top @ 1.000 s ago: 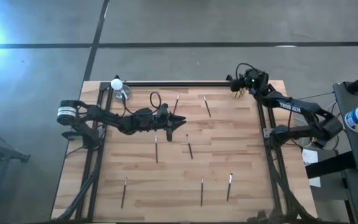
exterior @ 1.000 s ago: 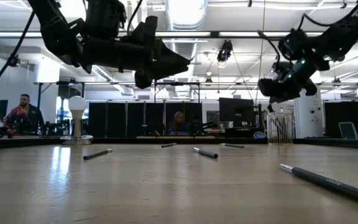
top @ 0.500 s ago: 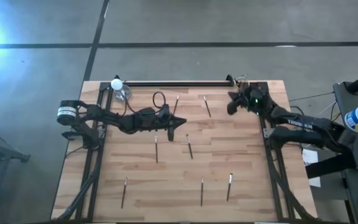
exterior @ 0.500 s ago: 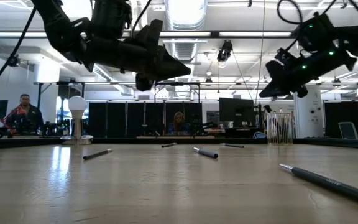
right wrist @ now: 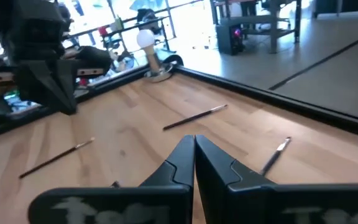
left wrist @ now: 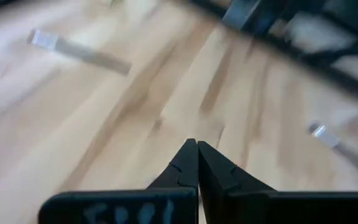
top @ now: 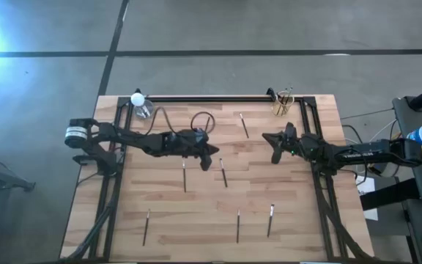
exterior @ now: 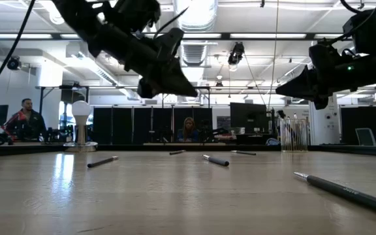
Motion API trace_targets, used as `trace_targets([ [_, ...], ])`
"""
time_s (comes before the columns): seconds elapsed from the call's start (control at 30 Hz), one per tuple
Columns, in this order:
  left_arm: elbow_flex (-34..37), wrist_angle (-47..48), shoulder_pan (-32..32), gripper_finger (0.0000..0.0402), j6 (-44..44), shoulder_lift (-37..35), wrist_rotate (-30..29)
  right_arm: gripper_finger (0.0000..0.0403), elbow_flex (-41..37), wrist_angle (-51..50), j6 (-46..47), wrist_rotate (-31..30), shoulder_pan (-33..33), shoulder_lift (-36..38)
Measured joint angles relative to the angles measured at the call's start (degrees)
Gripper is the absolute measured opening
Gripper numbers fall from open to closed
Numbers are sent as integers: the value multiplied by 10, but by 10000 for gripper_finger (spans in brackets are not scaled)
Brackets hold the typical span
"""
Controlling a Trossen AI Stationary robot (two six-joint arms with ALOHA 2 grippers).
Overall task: Sort items
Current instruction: Put the black eyeshadow brush into the gold holder
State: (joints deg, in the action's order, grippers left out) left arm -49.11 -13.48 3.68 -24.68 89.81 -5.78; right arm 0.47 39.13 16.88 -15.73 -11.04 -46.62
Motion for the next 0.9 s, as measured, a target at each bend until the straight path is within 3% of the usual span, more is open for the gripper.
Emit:
trace_targets([
  [0.13, -47, 179, -45, 0, -67, -1, -42, 8, 0, 1, -7, -14, 42, -7],
  [0.5, -117, 582, -180, 44, -447, -2, -37, 8, 0, 5, -14, -35, 105, -11],
  [0.63, -111, 648, -241, 65, -592, -2, 2, 8, 0, 4, -18, -38, 119, -11],
  [0.9, -62, 661, -347, 73, -823, -2, 70, 8, 0, 4, -21, -39, 123, -10],
])
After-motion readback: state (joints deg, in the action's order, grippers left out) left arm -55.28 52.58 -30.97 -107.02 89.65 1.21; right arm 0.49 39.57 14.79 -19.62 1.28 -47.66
